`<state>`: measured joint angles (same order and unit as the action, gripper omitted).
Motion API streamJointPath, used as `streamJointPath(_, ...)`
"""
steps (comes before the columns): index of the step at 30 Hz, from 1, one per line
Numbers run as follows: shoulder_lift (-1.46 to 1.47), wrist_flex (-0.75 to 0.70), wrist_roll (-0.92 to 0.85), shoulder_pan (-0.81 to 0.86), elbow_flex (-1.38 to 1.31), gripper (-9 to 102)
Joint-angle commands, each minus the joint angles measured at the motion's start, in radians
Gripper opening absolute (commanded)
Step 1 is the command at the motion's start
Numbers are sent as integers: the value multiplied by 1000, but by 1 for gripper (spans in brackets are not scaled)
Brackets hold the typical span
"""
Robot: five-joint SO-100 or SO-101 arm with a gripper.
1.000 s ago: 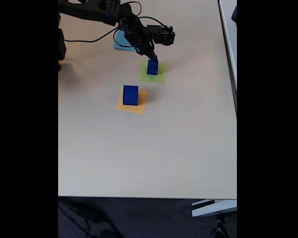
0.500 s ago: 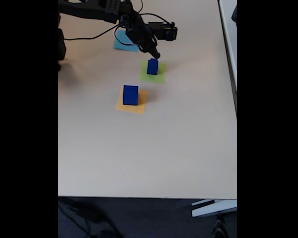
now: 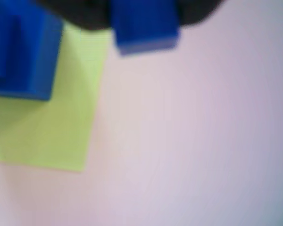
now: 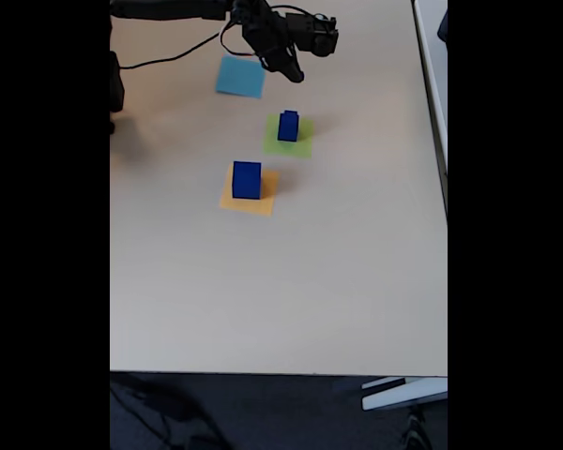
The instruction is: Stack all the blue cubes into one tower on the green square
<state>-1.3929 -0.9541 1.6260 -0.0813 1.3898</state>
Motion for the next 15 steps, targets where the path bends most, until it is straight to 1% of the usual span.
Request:
streamJointPath(1, 2, -6, 167, -87, -48, 2)
streamJointPath(6, 31, 5, 350, -190, 28, 1)
streamJointPath(9, 25, 48, 360, -209, 106, 1)
streamJointPath(15, -17, 137, 324, -215, 285, 2)
